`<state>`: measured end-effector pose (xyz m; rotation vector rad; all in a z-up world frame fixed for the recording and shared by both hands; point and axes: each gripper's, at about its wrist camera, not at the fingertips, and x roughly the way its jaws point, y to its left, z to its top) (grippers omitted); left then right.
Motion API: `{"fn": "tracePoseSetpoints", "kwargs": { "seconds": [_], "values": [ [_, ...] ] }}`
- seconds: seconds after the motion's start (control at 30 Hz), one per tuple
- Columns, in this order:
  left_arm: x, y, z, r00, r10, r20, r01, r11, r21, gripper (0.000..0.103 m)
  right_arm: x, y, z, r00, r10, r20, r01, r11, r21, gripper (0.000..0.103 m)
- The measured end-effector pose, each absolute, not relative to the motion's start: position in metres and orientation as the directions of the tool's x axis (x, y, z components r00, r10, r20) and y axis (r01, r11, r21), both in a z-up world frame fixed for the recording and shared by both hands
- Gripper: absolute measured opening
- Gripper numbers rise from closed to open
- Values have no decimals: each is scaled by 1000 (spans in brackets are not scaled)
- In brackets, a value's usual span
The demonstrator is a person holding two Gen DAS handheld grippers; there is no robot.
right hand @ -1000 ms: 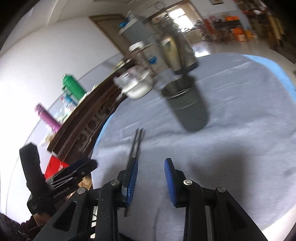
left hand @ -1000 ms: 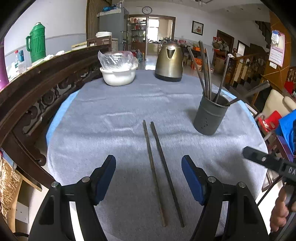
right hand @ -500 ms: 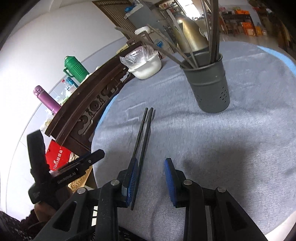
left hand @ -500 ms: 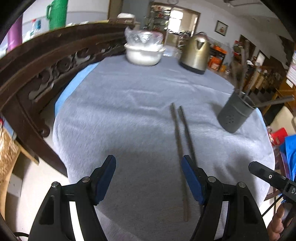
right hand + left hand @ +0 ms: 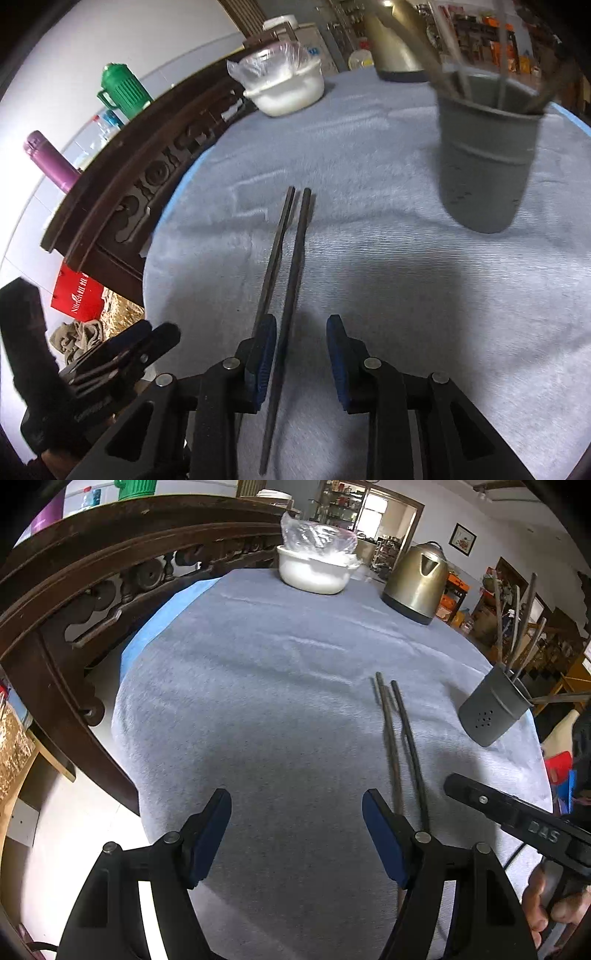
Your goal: Organize utensils
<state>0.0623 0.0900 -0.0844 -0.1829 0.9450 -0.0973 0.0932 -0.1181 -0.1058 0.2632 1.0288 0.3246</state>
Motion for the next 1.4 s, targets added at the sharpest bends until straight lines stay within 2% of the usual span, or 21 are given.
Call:
{"fn": "tracePoseSetpoints", "kwargs": {
  "seconds": [0.2, 0.37, 0.43, 0.77, 1.1, 1.4],
  "values": [
    [61, 101, -87, 581, -154, -799, -15, 980, -200, 74, 103, -98, -118, 438, 343, -831, -135, 939, 317, 15],
    [60, 104, -88, 581, -151, -800, -16, 980, -197, 74, 103, -87, -118, 430, 323, -843, -151, 946, 285, 13],
    [59, 105, -87, 581, -153, -799, -15, 980, -198, 74, 101, -84, -118, 434, 309, -847, -155, 951, 268, 9],
    [60, 94, -82, 577, -165, -800, 22, 982, -186, 74, 95, -115, -120, 463, 280, -841, -48, 955, 292, 7],
    [92, 59, -80, 464, -292, -836, 151, 956, -250, 74, 83, -145, -121, 472, 275, -838, 38, 943, 330, 7],
    [113, 26, -86, 387, -281, -878, 213, 954, -212, 74, 75, -170, -124, 489, 297, -820, 79, 921, 381, 9]
  ]
}}
